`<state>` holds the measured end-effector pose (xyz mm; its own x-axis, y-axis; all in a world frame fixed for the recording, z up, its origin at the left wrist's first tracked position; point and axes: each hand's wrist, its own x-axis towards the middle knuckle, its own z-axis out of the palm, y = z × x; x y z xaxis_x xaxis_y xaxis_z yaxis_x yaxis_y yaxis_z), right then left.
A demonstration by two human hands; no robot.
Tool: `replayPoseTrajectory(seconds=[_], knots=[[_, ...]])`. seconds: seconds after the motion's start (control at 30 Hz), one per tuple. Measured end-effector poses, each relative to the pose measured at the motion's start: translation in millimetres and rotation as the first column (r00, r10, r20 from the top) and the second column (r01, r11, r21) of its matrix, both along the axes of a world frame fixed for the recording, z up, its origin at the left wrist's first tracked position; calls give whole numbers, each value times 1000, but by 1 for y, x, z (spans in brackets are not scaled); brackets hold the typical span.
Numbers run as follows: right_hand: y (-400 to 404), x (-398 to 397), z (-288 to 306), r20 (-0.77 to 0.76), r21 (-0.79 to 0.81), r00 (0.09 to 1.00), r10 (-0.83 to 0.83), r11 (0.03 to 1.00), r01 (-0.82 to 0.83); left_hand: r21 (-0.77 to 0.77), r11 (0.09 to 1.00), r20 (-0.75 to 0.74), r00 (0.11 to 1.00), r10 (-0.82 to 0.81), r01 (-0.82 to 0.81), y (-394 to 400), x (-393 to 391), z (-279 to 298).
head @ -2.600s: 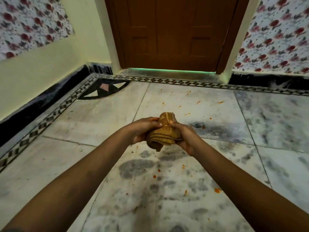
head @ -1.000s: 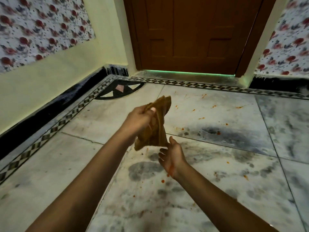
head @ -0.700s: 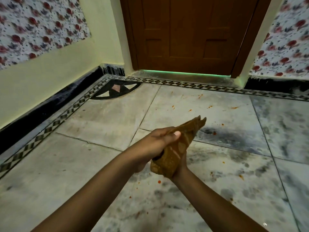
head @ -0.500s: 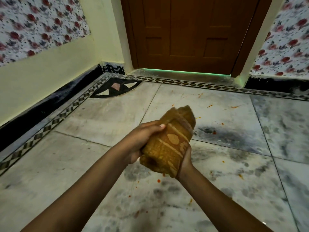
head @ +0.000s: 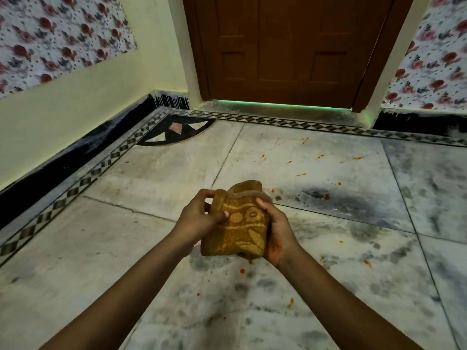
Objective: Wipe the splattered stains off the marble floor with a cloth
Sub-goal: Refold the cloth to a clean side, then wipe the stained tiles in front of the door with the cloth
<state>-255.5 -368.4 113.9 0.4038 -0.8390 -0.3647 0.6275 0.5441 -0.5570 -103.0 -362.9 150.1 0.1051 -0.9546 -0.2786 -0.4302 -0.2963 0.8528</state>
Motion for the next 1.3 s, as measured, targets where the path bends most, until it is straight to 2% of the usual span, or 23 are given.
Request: replayPoseTrajectory(seconds=[0.07,0.1,0.13,0.2,0.27,0.3,0.33,0.37,0.4,0.47,0.53,0.6,0.67,0.73,0.77,0.83,0.87,0.93,1.03,1.1,1.17,1.23,1.3], knots=[[0,-2,-6,-22,60,999,-48,997,49,-124,985,350,934,-69,119,4,0,-4],[0,-3,-9,-24,83,997,-69,994,71,-189,963,458,884,-87,192,6,1,-5],[0,-4,-10,-20,104,996,-89,990,90,-237,929,494,859,-137,285,8,2,-7],[1,-6,-13,3,147,994,-105,984,104,-243,837,400,836,-375,491,11,2,-12],[2,-6,-11,37,162,995,-97,983,90,-131,712,497,668,-555,690,15,-3,-22],[1,-6,-11,60,166,995,-83,984,72,-104,670,593,586,-552,735,16,-5,-30],[1,-5,-10,85,170,994,-66,984,51,-123,660,645,565,-515,741,15,-5,-37],[0,-4,-10,107,176,992,-59,984,40,-169,670,636,599,-486,723,14,-6,-41],[-1,-4,-11,117,186,991,-61,982,39,-217,695,556,672,-489,685,13,-6,-42],[-4,-5,-16,94,191,994,-46,981,27,-284,790,222,839,-497,544,11,-4,-42],[-4,-9,-21,56,171,998,6,985,-15,-230,918,-123,926,-357,324,8,-3,-40],[-8,-14,-28,-24,157,998,61,986,-57,-23,999,-406,912,-53,48,2,-4,-43],[-17,-19,-36,-237,149,962,136,983,-103,221,967,-580,781,233,-124,-8,-4,-49],[-29,-26,-47,-499,154,856,138,986,-70,293,940,-659,676,330,-173,-23,-3,-54],[-36,-30,-53,-619,128,780,90,992,-13,288,939,-665,665,339,-190,-31,-3,-55],[-48,-41,-70,-824,2,565,-49,996,90,231,947,-614,721,322,-226,-54,-4,-60],[-54,-48,-78,-897,-82,428,-107,994,75,173,949,-555,770,314,-262,-69,-5,-64],[-64,-62,-98,-970,-192,168,-178,978,-76,9,943,-401,863,308,-333,-101,-8,-76],[-82,-78,-126,-928,-277,-143,-345,892,-357,-203,903,-138,924,357,-379,-143,-18,-99],[-95,-87,-143,-854,-270,-264,-448,816,-512,-283,913,107,937,333,-292,-164,-26,-121],[-111,-95,-154,-817,-220,-334,-471,789,-573,-348,934,288,940,186,-78,-181,-34,-146],[-126,-101,-163,-800,-185,-393,-454,809,-558,-352,914,391,919,-54,203,-193,-42,-176],[-140,-104,-172,-812,-196,-407,-419,852,-485,-295,886,416,883,-218,358,-197,-47,-197]])
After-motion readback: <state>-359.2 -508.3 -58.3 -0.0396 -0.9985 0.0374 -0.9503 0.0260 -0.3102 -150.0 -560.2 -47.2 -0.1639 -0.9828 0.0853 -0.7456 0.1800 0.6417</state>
